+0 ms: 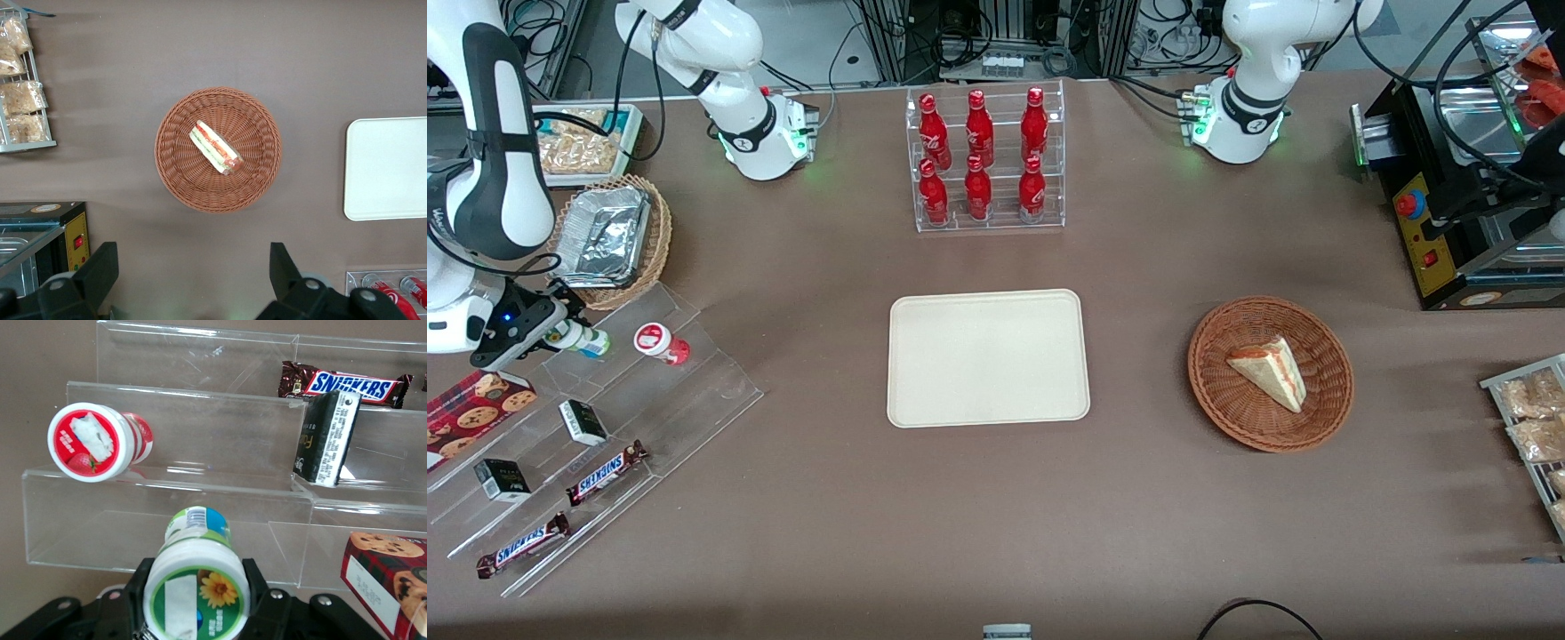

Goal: Place green gum on tray
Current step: 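Lift the gum container and carry it toward the cream tray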

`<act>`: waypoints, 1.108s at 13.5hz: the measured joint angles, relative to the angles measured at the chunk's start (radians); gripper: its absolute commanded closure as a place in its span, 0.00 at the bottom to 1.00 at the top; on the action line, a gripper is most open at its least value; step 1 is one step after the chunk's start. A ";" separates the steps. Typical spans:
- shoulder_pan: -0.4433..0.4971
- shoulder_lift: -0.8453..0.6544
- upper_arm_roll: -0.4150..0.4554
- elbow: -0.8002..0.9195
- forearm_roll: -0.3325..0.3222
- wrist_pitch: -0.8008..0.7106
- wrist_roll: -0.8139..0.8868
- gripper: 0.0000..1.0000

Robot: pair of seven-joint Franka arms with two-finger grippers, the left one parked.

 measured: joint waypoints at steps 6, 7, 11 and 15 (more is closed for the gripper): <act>0.023 -0.002 0.013 0.072 0.005 -0.091 0.000 1.00; 0.045 -0.002 0.014 0.102 0.005 -0.120 0.009 1.00; 0.140 0.003 0.017 0.206 0.005 -0.246 0.107 1.00; 0.251 0.026 0.019 0.236 0.005 -0.276 0.248 1.00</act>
